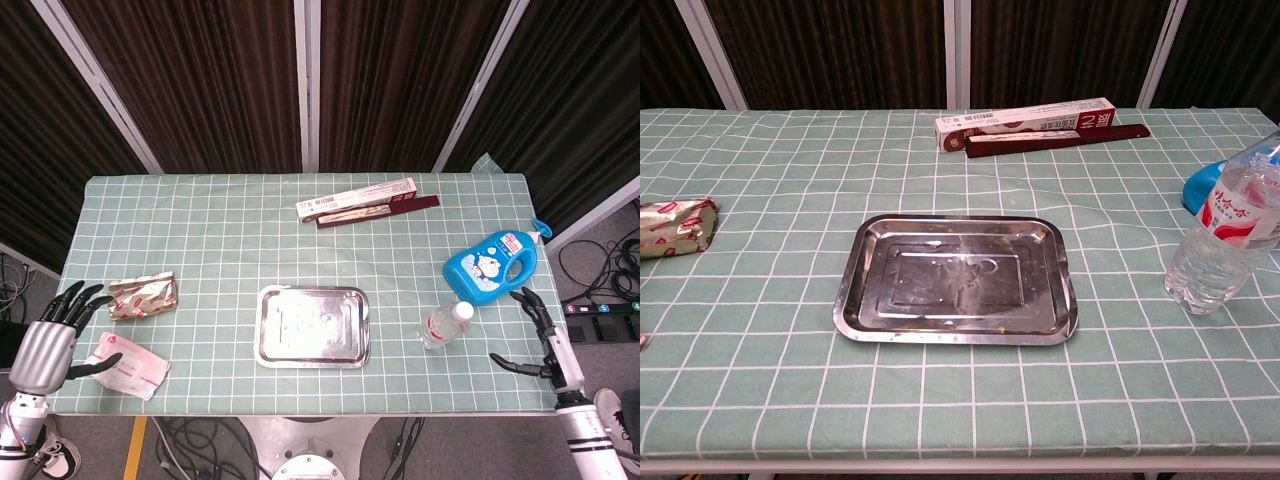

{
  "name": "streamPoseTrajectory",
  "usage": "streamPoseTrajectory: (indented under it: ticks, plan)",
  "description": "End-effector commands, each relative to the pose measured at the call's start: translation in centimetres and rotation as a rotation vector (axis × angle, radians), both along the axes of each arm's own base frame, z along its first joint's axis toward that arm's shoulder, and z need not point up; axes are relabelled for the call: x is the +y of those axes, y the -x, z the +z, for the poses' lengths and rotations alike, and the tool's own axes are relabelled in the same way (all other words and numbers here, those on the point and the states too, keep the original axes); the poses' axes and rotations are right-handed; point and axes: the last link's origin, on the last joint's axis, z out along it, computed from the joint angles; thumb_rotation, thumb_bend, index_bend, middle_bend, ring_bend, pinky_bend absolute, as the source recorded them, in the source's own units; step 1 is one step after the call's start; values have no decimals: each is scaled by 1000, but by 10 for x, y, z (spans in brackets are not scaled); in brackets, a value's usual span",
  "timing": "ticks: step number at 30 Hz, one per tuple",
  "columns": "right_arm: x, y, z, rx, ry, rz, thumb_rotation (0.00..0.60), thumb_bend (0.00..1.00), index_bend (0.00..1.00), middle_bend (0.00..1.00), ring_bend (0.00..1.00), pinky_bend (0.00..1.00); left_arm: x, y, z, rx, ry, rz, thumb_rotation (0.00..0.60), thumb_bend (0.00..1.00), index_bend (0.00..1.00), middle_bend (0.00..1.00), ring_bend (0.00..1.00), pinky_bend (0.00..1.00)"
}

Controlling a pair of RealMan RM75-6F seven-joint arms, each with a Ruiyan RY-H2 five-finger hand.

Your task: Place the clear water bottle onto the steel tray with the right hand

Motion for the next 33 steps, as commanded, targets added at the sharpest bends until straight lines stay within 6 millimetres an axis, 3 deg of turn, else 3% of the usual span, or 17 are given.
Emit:
streamPoseTrajectory:
  ticks: [1,8,19,21,26,29,33]
  plan:
    - [-13,-7,-28,-30,-70,39,600,0,0,131,0,2,0,1,1,1,0,1,492,87,263,230,98,185]
    - [-26,-21,-56,-18,-120,112,600,0,0,141,0,2,2,4,5,14,-5,4,494,88,262,229,98,185]
    - [-52,-45,-70,-4,-132,174,600,0,3,154,8,17,4,8,9,24,-9,10,491,87,262,229,97,185]
    - [-55,-46,-72,1,-131,171,600,0,49,190,38,55,4,8,8,25,-6,9,493,86,262,229,98,185]
    - [-59,-49,-75,3,-128,156,600,52,427,414,242,284,5,6,9,20,-6,4,490,87,263,229,98,185]
    - [-59,-49,-74,13,-122,151,600,105,539,482,309,361,5,5,9,19,-5,1,493,86,262,229,98,185]
    - [-59,-49,-72,13,-113,144,600,155,613,513,332,389,4,5,8,18,-3,0,492,87,262,229,97,185]
